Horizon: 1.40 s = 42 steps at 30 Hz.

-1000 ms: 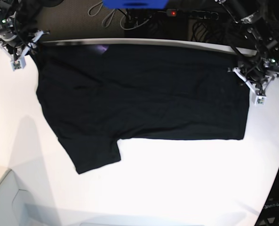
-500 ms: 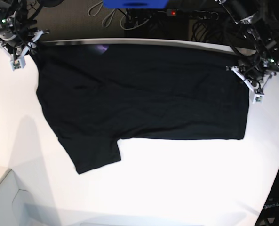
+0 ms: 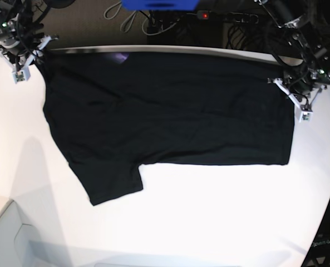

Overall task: Layout the t-shirt on the table in an organized manner, then fold the t-shirt properly
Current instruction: 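Hold the fold corners with both grippers and tug them taut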

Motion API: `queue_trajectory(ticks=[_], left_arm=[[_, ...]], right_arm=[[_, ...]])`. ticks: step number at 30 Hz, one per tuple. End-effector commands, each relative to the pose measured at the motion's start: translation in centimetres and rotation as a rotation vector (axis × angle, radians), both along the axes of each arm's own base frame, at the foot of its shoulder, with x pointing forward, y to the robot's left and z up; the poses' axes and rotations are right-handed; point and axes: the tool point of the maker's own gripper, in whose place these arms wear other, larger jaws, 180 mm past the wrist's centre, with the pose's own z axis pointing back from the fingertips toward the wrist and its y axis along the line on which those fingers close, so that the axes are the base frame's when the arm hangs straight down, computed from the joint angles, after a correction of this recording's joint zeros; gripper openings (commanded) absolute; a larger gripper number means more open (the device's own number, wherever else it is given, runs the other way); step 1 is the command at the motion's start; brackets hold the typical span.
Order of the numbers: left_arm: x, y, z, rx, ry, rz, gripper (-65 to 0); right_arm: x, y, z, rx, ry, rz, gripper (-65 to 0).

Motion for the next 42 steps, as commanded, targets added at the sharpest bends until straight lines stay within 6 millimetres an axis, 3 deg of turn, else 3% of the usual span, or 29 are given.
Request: queue_trajectory(ticks=[1,5,12,23,30,42], left_arm=[[0.6,0.6,1.0,0.021,-0.031,0.001,-64.5],[0.5,0.6,0.9,0.021,-0.029,0.001,-63.7],[0.4,0.7,0.9,0.021,-0.028,0.003,-49.0],[0.4,0.6,0.9,0.022,-0.029,-0.003,-50.4],[0.9,0.8,2.1,0.045,-0.054,-0.009,-50.3],[0.9,0.6,1.7,0.037,-0.050,-0.010,-50.6]], right_arm=[[0.6,-0.4,0.8,-0.014,-0.031,0.005,-44.9],[0.5,-0.4,0.8,-0.014,-0.029,0.005,-44.9],[0.5,-0.4,0.8,-0.014,-0.029,0.005,-44.9],[0.4,-0.4,0.8,-0.015,-0.028,0.004,-44.9],[0.5,-0.3,0.8,-0.013,-0.027,0.006,-44.9],[0.5,-0.4,0.8,-0.014,-0.029,0.005,-44.9]])
